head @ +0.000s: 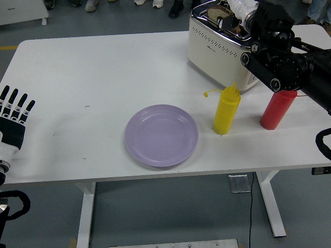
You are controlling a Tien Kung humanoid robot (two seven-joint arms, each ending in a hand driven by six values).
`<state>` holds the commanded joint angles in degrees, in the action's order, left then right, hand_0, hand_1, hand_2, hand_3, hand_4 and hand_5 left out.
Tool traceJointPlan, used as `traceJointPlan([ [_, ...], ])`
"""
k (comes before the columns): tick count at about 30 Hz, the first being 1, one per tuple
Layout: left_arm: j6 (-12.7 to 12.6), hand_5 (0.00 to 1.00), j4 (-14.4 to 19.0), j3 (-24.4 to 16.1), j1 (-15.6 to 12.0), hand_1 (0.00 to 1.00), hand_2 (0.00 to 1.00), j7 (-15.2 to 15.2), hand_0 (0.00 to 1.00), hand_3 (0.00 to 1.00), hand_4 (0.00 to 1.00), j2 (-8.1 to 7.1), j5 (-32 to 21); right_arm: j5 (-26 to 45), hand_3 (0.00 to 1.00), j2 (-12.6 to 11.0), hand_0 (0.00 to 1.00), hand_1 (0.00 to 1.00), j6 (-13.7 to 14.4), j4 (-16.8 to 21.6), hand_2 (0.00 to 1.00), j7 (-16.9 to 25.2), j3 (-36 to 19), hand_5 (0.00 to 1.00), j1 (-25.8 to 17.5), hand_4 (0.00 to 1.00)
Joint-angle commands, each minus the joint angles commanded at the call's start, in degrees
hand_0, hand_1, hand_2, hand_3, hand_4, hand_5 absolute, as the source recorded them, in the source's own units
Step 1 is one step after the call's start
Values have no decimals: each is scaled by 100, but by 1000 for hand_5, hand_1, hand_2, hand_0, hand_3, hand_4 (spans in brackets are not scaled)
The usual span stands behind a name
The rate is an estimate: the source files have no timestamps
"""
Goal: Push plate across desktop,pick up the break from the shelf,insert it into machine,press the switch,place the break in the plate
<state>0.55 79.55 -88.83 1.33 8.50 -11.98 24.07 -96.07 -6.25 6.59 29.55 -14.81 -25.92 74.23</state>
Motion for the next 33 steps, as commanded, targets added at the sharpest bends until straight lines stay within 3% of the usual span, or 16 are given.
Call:
traceJointPlan([
  [1, 0, 998, 0, -1, -1, 861, 916, 0, 809, 861, 638, 0, 0, -27, 499, -7, 178, 312, 24, 3, 405, 10, 4, 92, -5, 471],
  [6, 1, 998, 2, 2, -11, 861, 916, 1, 809, 861, 638, -3, -1, -268, 499, -79, 178, 312, 228, 59, 405, 69, -27, 92, -25, 471],
  [7, 1, 998, 2, 3, -14, 860, 916, 2, 809, 860, 638, -4, -1, -321, 493, -100, 197, 296, 279, 78, 389, 80, -43, 19, -29, 357],
  [12, 1, 998, 1, 4, -30, 860, 916, 4, 809, 860, 638, -9, -1, -622, 493, -263, 197, 296, 539, 261, 389, 114, -264, 19, -52, 357],
  [14, 1, 998, 0, 3, -34, 861, 916, 4, 809, 860, 638, -11, -1, -776, 482, -363, 200, 286, 626, 403, 376, 118, -429, 27, -67, 313],
  [26, 3, 998, 8, -10, -52, 860, 916, 7, 809, 859, 638, -34, 2, -1278, 465, -1152, 196, 274, 741, 1630, 357, -6, -1371, 43, -62, 268],
  [30, 4, 998, 10, -28, -58, 860, 916, 7, 809, 859, 638, -38, 2, -1093, 465, -1442, 196, 274, 661, 2218, 357, -17, -1621, 43, -70, 268],
  [33, 4, 998, 11, -42, -59, 860, 916, 8, 809, 860, 638, -40, 2, -858, 457, -1643, 181, 232, 437, 2651, 346, 25, -1707, 52, -70, 254],
])
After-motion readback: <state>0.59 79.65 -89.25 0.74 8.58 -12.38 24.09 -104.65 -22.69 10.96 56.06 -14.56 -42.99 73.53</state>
